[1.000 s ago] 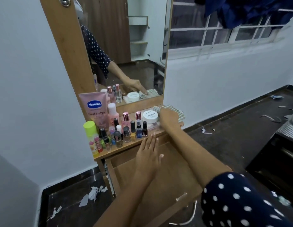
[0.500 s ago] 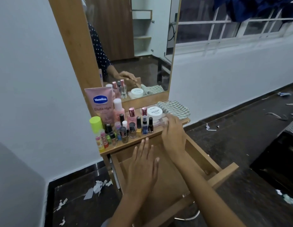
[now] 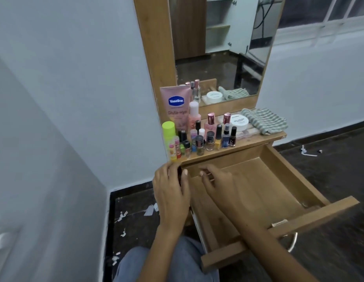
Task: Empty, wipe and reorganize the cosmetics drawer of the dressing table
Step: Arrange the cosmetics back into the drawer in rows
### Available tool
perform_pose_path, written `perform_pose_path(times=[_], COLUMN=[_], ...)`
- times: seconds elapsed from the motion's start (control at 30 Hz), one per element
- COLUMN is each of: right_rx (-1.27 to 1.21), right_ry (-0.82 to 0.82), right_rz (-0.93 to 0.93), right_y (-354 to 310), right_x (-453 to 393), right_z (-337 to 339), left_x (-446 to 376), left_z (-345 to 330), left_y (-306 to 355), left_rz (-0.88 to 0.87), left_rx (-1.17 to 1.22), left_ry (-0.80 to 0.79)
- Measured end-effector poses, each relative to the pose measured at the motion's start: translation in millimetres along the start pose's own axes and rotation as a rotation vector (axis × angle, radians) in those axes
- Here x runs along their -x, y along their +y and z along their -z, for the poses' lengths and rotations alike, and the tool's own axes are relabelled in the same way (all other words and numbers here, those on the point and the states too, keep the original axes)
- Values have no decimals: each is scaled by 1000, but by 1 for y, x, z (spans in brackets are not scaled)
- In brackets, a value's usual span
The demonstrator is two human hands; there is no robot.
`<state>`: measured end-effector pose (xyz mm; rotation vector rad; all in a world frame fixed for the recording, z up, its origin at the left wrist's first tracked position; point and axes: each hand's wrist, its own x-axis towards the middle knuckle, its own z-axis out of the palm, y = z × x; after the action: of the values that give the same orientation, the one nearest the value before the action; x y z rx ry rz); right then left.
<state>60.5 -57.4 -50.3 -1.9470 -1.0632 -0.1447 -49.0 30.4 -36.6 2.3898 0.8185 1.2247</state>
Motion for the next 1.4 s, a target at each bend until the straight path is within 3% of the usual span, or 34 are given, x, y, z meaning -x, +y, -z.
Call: perform_pose_path(times=[0.2,0.37,0.63,0.77,0.87,1.0,1.13,1.4], right_rx=[-59,-85,-258,-372,-338,-335,-71,10], right_ry=[-2,7,45,-25,-42,-10,-166,-388], right_rz=[-32,-48,-48,-16,16,-190,-371,-275], right_y=[9,12,1,-4,-2,9,31,37], right_x=[2,1,0,-1,1,-3,-16,-28], right_z=[-7,-7,-1,1,2,5,-2,-39], left_x=[-29,-39,-20,16,24,18,0,-29], left_z=[-10,-23,-17,-14,-19,-14,-1,-5], left_y=[-12,-20,-14,-4,-4,-7,-19,-26], left_rz=[252,322,257,69,32,61,191,288], left_rx=[40,60,121,100,119,180,225,163], left_ry=[17,35,88,-45,-147,-197,-44,12])
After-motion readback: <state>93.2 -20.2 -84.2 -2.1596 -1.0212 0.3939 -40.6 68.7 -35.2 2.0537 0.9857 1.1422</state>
